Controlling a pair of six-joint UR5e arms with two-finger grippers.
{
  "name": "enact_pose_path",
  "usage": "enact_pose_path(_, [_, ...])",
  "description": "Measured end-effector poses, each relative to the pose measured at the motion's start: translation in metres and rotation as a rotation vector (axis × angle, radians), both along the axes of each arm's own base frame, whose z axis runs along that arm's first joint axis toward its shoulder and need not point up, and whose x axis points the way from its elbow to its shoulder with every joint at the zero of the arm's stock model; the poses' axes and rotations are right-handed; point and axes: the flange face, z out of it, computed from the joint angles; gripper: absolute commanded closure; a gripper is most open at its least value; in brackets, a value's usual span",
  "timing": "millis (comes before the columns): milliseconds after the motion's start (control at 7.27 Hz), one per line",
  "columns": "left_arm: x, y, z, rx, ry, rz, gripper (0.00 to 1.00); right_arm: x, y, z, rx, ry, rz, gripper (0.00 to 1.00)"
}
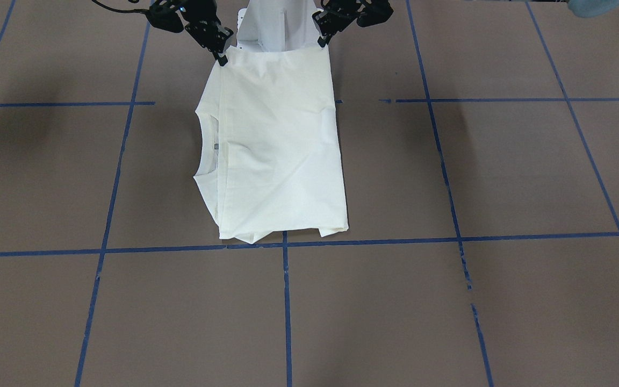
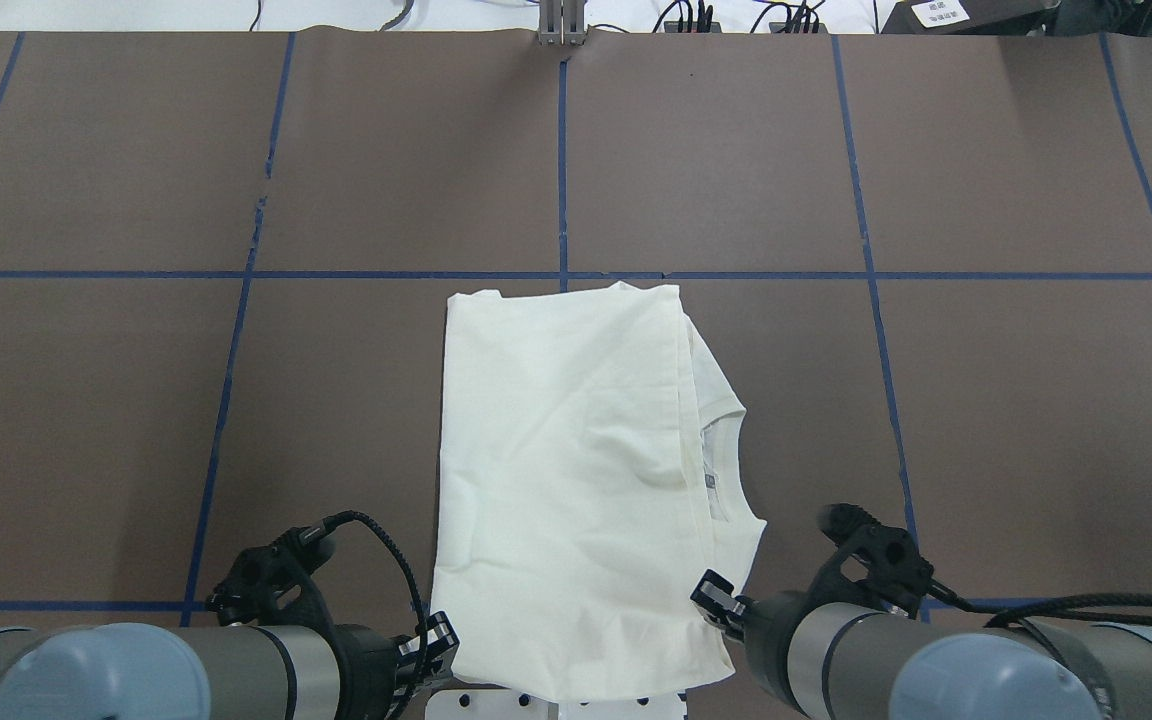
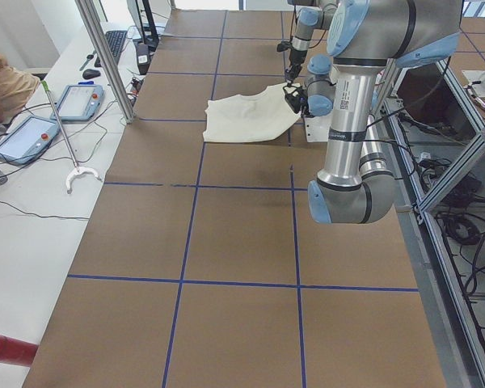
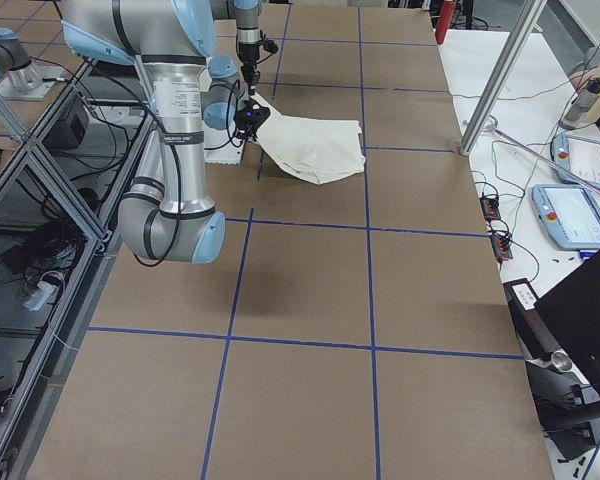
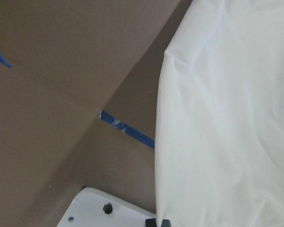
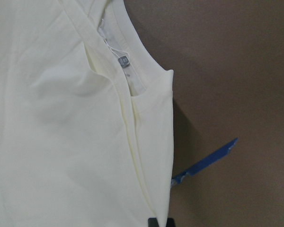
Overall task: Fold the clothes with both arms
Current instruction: 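Lift the near edge and fold it over toward the far edge with both grippers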
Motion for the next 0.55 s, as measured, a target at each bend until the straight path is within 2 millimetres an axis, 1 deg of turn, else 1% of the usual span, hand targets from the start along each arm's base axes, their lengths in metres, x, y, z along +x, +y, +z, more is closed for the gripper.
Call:
enact_pose_path(138, [-0.01,-0.016,-0.01,0.031,-0.001,-0.024,1.0,0.01,-0.016,-0.008,0.014,0.025,0.039,1.0])
enact_pose_path(275, [-0.008,-0.049,-0.018,0.093,-0.015,-0.065,1.0,0.01,-0.05,-0.015,0.043,0.053,0.076,1.0])
enact_pose_path(412, [0.004,-0.091,-0.022,0.152,-0.047,-0.109,1.0,0.007,-0.093,-0.018,0.062,0.085,0.096,1.0])
enact_pose_path(550, [0.016,-0.127,-0.022,0.2,-0.088,-0.138,1.0,0.001,-0.134,-0.015,0.066,0.122,0.1,1.0])
